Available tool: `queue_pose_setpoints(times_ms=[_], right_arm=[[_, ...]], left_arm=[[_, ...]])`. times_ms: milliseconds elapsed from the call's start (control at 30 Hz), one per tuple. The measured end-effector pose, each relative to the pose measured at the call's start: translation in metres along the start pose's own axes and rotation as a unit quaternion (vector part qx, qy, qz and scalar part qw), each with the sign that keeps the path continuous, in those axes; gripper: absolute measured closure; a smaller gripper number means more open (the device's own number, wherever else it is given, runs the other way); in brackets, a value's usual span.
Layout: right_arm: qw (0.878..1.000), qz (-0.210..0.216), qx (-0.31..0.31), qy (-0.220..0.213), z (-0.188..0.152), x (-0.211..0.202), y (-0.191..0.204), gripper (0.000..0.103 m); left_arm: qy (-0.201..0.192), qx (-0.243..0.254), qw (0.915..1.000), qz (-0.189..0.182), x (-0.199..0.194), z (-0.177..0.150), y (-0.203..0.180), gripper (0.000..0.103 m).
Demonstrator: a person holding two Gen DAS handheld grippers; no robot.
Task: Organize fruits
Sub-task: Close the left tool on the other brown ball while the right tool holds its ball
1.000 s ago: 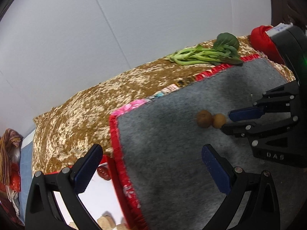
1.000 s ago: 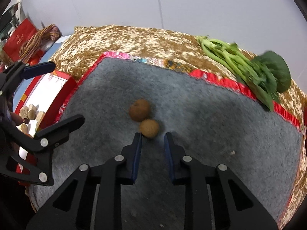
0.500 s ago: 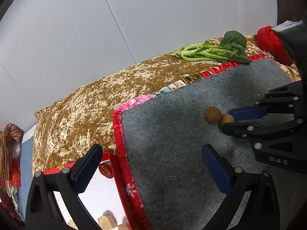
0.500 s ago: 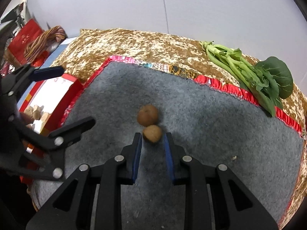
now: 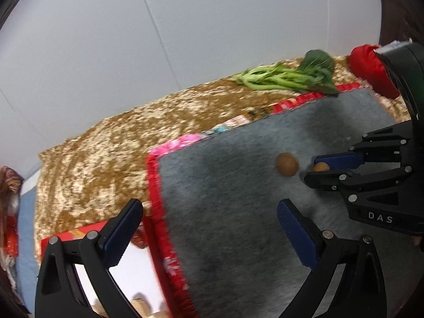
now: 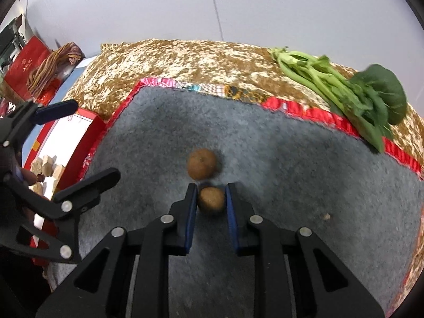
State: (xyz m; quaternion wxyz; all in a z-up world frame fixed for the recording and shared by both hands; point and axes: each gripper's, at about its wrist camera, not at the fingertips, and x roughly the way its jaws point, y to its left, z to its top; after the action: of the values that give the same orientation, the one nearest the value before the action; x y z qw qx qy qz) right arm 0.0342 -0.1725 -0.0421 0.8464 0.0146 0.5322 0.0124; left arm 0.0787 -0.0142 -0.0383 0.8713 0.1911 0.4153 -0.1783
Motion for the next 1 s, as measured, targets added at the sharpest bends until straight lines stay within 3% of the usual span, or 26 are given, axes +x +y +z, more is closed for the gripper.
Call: queue_pose_setpoints(times_ms=[233, 500, 533, 633, 767, 1000], right_arm=[[0.998, -0.017, 0.054, 0.016, -0.015, -0.011, -0.047, 0.08], [0.998, -0.011, 0.052, 0.021, -0.022, -0.011, -0.051, 0.08], [0.998, -0.011, 0.053, 0.022, -0.022, -0.01, -0.051, 0.08], [0.998, -0.013, 0.052, 0.024, -0.023, -0.006, -0.051, 0.08], [0.998, -0.014, 0.055, 0.024, -0.022, -0.006, -0.051, 0.08], [0.998, -0.015, 0.053, 0.023, -0.022, -0.006, -0.05, 0.08]], left_arm=[[0.01, -0.008, 0.9992, -0.039, 0.017, 0.014, -0.019, 0.007], [0.038, -0.02, 0.9977, -0.052, 0.044, 0.027, -0.038, 0.021], [0.041, -0.022, 0.9975, -0.054, 0.047, 0.027, -0.039, 0.027], [0.043, -0.025, 0.9967, -0.064, 0.053, 0.031, -0.042, 0.03], [0.045, -0.019, 0.9956, -0.08, 0.057, 0.035, -0.047, 0.046], [0.04, -0.003, 0.9942, -0.1, 0.059, 0.038, -0.056, 0.066]])
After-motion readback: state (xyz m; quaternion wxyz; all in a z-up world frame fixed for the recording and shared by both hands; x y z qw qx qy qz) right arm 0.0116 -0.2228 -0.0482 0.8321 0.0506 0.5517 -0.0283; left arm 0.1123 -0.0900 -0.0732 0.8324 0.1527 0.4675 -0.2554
